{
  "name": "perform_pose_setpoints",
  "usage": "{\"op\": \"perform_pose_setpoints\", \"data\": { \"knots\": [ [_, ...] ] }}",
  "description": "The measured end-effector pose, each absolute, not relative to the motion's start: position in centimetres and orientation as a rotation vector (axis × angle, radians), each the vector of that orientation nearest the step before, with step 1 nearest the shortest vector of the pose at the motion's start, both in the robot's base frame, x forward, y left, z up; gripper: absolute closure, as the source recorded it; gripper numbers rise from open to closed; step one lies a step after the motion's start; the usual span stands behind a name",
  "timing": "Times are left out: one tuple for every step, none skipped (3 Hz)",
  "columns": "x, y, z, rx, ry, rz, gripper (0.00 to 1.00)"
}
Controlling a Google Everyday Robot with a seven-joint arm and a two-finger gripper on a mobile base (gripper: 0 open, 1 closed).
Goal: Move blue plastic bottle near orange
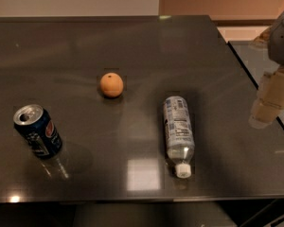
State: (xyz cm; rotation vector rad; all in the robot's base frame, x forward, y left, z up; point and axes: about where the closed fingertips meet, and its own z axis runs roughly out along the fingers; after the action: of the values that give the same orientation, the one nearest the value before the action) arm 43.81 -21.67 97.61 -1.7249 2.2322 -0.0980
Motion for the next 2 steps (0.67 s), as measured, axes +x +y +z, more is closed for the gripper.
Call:
{"op": "perform_pose_setpoints", "data": {
  "knots": [
    [43.8,-21.7,97.6,-1.725,2.232,-0.098,0.00],
    [44.1,-20.4,97.7,-1.791,2.181,-0.091,0.00]
  ]
}}
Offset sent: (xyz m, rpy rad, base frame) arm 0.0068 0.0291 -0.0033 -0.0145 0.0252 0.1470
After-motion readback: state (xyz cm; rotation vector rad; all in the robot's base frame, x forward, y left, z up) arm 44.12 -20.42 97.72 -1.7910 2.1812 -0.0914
